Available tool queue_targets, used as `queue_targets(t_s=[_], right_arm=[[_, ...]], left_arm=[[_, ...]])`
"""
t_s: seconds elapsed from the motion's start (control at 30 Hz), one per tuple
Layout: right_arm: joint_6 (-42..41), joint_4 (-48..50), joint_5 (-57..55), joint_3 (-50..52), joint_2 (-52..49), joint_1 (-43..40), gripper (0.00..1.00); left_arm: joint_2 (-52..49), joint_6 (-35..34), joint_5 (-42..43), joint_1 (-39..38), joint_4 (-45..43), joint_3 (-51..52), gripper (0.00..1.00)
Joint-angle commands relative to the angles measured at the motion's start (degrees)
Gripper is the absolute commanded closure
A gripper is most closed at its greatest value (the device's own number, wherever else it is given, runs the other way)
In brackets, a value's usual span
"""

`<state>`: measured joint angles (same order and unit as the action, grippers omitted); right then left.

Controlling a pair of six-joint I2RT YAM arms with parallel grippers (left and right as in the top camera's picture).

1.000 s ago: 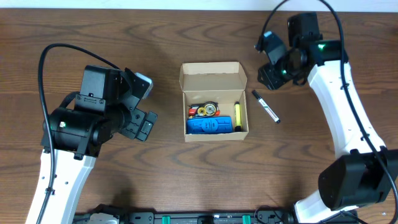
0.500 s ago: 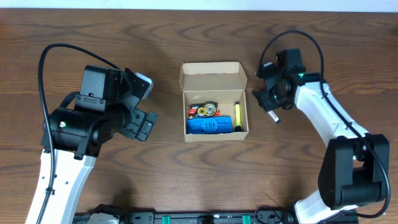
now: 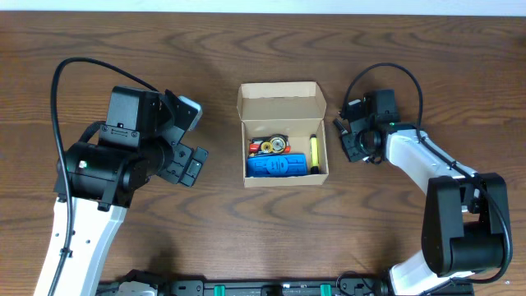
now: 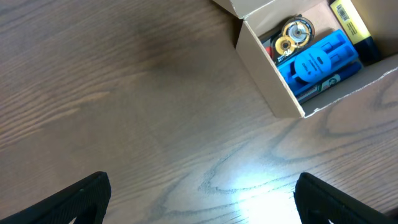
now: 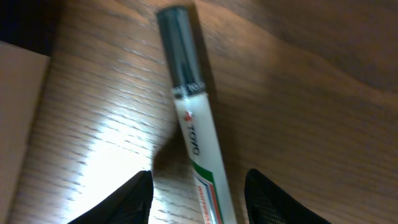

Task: Pack container
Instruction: 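Lower the right gripper and grasp the black whiteboard marker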

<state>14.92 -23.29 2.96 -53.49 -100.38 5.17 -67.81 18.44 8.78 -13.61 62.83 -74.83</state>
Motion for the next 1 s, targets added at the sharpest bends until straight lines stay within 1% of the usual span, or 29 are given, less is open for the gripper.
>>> queue_targets(t_s=[0.0,0.1,0.23,0.37,0.43,0.5,0.6,0.77,0.97], right_arm=[[-0.74,1.79,0.37,1.64,-0.13,-1.16,0.47],[-0.72,3.23,2.1,2.54,-0.13,-2.08,0.48],[-0.7,3.56,3.98,2.71,-0.37,-2.62,0.51],[-0.5,3.74,5.09,2.71,-1.27,-2.62,0.58],[-0.52,3.8,6.16,2.71,-1.97,-2.62,0.59],[-0.55,3.8,6.58,2.71,-2.56,-2.62,0.62],[-0.57,3.76,7.48,2.71,-2.89,-2.62,0.72],[-2.51,3.82,8.04,2.54,-2.86,-2.62,0.8],[-4.66,1.18,8.07,-1.7,-1.2,-2.6,0.82]], left_arm=[[0.22,0.66,-0.22,0.2,0.17,-0.55,0.05],[0.22,0.66,-0.2,0.2,0.17,-0.55,0.05],[0.22,0.66,-0.22,0.2,0.17,-0.55,0.05],[0.22,0.66,-0.22,0.2,0.17,-0.55,0.05],[0.22,0.66,-0.22,0.2,0.17,-0.55,0.05],[0.22,0.66,-0.22,0.2,0.17,-0.55,0.05],[0.22,0.66,-0.22,0.2,0.17,-0.55,0.05],[0.22,0.66,-0.2,0.2,0.2,-0.55,0.05],[0.22,0.66,-0.2,0.2,0.17,-0.55,0.05]])
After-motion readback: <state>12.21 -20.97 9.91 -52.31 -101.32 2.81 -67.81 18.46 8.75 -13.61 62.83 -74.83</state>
